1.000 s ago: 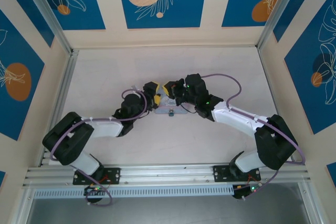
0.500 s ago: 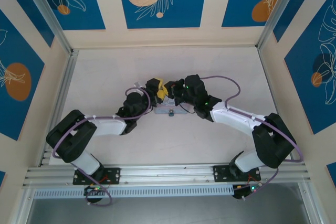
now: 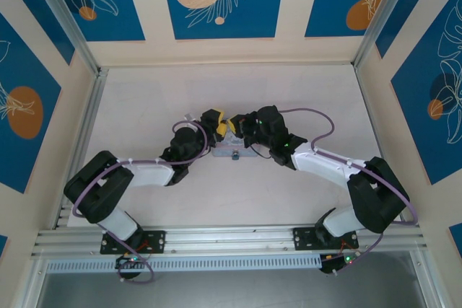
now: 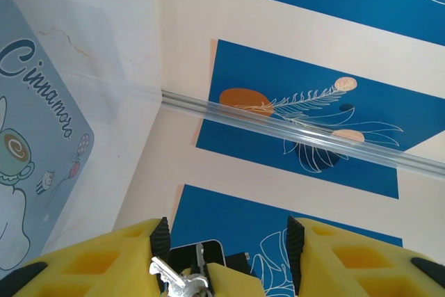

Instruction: Unlock a padlock with a key

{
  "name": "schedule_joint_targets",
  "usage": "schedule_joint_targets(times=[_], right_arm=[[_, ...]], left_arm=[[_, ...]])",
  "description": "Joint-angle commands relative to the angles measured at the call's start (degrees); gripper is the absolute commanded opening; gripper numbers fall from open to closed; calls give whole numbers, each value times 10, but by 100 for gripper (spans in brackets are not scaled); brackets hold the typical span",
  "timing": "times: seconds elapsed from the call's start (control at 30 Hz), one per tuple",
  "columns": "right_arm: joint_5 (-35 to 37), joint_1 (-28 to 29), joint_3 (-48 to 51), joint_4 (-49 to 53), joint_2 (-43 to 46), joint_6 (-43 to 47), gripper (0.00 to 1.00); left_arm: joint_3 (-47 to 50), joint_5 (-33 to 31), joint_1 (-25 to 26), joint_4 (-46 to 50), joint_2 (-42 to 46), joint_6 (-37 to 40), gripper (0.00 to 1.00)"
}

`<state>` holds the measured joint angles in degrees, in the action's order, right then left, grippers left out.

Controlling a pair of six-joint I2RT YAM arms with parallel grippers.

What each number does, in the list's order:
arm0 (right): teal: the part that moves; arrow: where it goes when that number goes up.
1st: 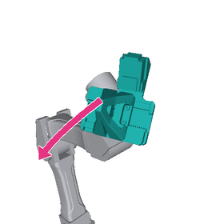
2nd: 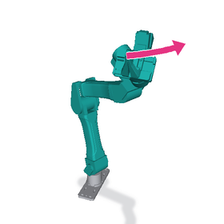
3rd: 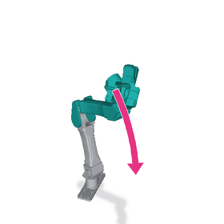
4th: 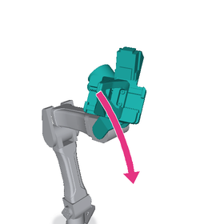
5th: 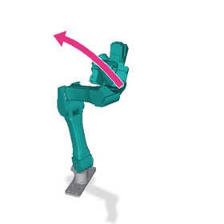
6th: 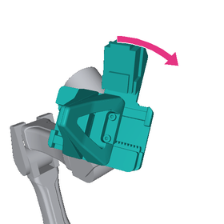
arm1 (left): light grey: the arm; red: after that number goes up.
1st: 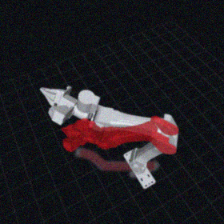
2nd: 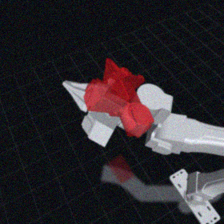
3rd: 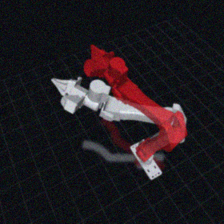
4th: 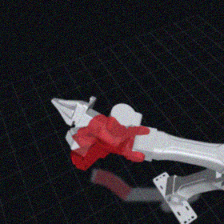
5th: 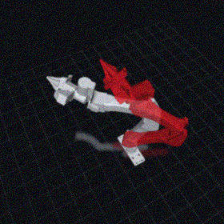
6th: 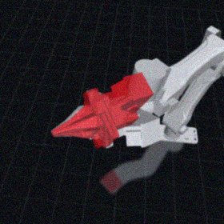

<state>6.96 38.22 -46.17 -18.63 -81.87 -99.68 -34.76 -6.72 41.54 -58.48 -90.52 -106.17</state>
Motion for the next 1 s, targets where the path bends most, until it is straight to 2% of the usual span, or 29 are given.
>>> schedule_joint_targets(times=[0.0,0.37,0.67,0.83,0.97], right_arm=[[20,-2,7,4,14,-6,0],[23,-2,8,10,14,-3,0],[26,-2,14,12,18,-4,0],[24,-2,15,11,20,-1,0],[25,-4,18,15,31,12,0]], left_arm=[[2,-11,7,-1,7,6,47],[3,-13,10,24,19,19,37],[3,-19,13,44,28,26,19],[2,-20,14,57,34,32,1],[3,-18,14,64,36,46,0]])
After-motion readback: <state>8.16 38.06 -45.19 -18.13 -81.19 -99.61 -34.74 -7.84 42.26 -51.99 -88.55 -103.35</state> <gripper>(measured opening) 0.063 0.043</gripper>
